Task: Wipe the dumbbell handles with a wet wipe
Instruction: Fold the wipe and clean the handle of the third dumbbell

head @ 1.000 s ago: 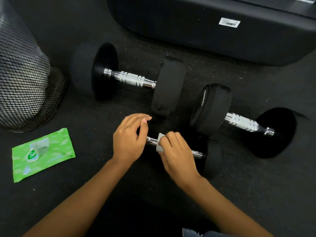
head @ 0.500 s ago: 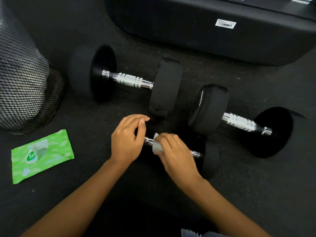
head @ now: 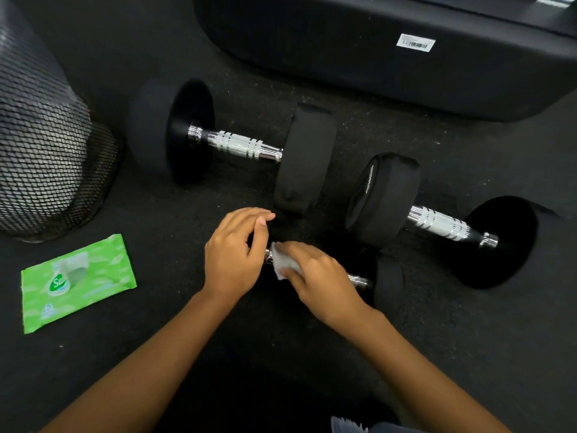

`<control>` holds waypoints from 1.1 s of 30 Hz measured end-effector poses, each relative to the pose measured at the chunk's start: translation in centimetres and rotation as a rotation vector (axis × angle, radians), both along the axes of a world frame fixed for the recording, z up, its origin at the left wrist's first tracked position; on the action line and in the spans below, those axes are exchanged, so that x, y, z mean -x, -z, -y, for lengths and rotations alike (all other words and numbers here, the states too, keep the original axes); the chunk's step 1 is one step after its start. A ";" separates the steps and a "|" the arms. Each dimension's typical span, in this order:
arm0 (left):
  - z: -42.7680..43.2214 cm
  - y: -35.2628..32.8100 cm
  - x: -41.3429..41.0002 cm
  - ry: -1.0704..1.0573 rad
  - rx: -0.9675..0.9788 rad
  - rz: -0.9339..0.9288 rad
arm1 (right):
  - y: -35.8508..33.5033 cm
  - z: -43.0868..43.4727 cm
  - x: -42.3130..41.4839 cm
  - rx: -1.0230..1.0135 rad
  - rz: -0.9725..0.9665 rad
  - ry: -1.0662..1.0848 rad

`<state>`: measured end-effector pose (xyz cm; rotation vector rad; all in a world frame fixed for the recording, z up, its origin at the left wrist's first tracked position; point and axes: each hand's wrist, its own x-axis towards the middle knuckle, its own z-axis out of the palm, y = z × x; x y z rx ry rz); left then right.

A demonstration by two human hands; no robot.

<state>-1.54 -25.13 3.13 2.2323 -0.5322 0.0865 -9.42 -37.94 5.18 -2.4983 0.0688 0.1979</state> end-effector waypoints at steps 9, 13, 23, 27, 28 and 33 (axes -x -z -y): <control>0.1 -0.1 0.0 -0.002 0.003 0.011 | 0.0 -0.3 -3.4 0.029 -0.293 0.039; 0.0 -0.1 0.0 0.000 0.002 0.009 | 0.0 -0.4 -2.6 -0.037 -0.236 0.035; 0.2 -0.1 0.1 -0.003 0.007 0.009 | -0.1 -1.0 -2.6 0.035 -0.036 0.082; 0.1 -0.1 0.1 -0.005 0.010 0.000 | 0.8 -2.7 -1.2 0.228 0.200 0.078; 0.0 -0.1 0.1 -0.004 0.010 0.001 | 1.1 -2.7 -1.0 0.222 0.231 0.084; 0.1 -0.1 0.0 -0.002 -0.002 0.000 | 0.5 -0.8 -1.9 -0.017 -0.001 0.108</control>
